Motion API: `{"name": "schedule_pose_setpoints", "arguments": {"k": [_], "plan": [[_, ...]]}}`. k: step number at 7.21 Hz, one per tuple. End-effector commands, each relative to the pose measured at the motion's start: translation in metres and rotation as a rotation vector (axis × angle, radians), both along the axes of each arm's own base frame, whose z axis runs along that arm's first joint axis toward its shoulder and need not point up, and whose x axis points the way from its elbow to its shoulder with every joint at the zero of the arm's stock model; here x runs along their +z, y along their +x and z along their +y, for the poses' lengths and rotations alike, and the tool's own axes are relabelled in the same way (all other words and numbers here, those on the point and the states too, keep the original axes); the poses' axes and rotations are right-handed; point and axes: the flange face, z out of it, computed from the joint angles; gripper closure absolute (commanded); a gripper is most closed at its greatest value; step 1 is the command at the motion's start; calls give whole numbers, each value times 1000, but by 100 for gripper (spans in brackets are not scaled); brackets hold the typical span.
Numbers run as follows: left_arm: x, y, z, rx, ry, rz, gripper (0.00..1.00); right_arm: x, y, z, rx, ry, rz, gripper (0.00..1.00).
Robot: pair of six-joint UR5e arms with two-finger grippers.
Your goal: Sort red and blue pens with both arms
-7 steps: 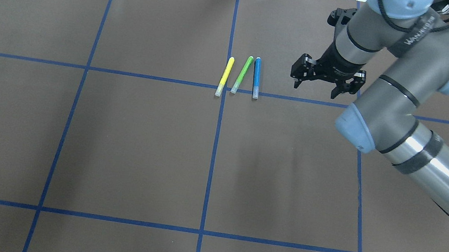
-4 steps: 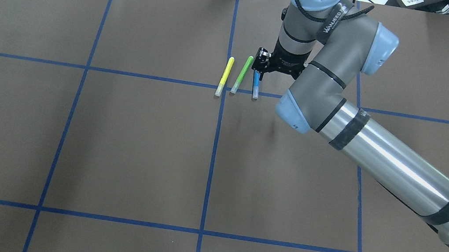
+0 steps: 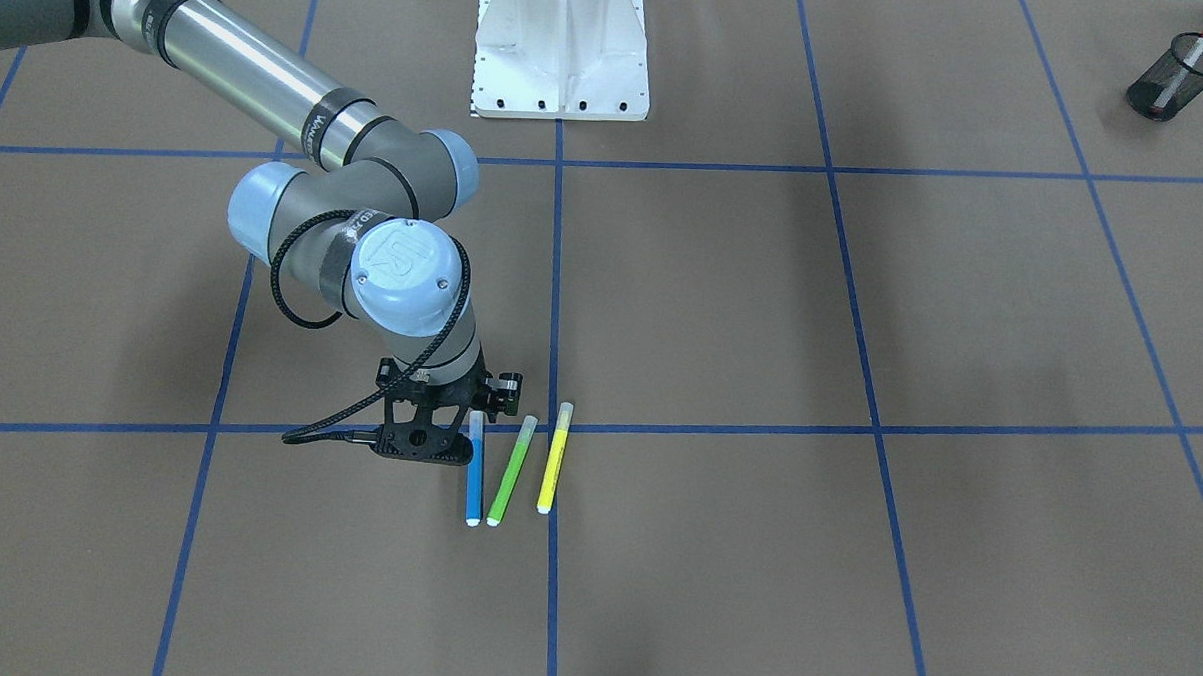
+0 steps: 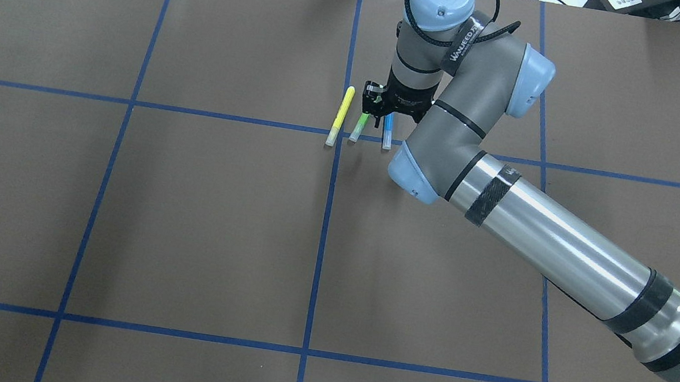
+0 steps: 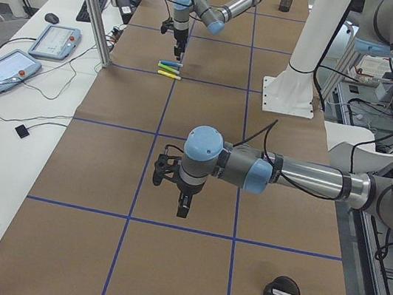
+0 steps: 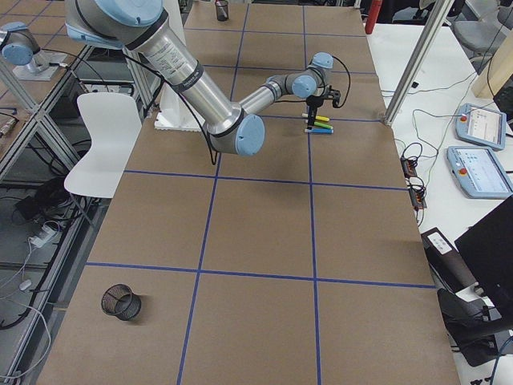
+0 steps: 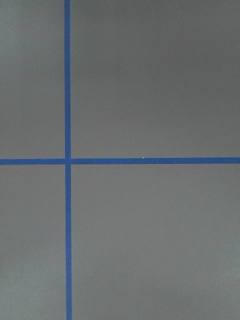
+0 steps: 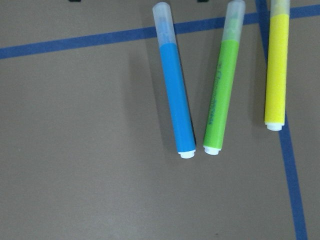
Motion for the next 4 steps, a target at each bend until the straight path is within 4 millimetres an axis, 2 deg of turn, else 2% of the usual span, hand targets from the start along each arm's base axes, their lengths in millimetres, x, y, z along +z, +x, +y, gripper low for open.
{"name": "schedule_pose_setpoints", "arguments": {"k": [1,3,4], "plan": [[2,0,0,0,-3,-1,0,13,-18,4,-15,25,1,41],[10,0,1,27,7,-4,0,20,-24,8,-28,21,10,50],[15,0,1,33,10,-5,0,18,-25,8,-27,23,7,53]]}}
